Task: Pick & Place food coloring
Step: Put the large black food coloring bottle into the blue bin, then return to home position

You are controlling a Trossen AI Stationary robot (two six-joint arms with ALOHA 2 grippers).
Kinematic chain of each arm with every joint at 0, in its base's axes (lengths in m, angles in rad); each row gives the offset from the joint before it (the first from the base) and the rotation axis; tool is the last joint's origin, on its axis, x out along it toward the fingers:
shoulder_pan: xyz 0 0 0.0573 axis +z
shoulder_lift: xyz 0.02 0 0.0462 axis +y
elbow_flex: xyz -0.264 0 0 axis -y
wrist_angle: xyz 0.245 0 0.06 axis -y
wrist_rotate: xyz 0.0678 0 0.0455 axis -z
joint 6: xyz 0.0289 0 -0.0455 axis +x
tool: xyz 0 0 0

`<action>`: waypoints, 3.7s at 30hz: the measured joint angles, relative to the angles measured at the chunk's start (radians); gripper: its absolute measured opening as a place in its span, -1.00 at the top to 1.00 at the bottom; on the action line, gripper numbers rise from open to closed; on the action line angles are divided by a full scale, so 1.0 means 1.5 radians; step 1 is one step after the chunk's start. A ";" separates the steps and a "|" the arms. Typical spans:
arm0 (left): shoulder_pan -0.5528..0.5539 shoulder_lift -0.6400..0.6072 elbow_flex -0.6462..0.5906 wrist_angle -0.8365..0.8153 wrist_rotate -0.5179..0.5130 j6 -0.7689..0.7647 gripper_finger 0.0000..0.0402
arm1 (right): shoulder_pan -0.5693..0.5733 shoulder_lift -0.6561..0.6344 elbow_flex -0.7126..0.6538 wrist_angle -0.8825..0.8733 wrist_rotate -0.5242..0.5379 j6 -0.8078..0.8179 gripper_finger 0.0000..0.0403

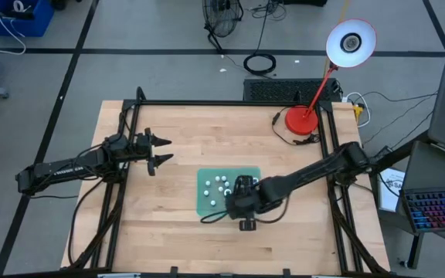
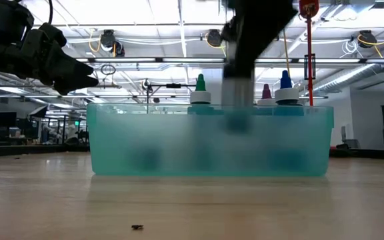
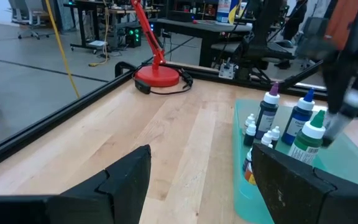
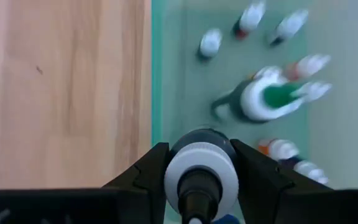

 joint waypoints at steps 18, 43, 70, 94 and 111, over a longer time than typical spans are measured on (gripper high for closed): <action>0.000 0.000 0.000 0.000 0.000 0.000 -0.36 | -0.025 0.061 0.000 -0.042 -0.035 0.050 0.01; 0.000 0.000 0.000 0.000 0.000 0.000 -0.36 | 0.029 -0.327 -0.055 -0.308 0.124 0.109 -0.54; 0.000 0.000 0.000 0.000 0.000 0.000 -0.36 | 0.000 -1.007 -1.047 0.897 0.277 -0.169 -0.55; 0.000 0.000 0.000 0.000 0.000 0.000 -0.36 | -0.055 -1.022 -1.061 0.763 0.156 -0.138 -0.55; 0.000 0.000 0.000 0.000 0.000 0.000 -0.36 | -0.055 -1.022 -1.062 0.763 0.155 -0.138 -0.55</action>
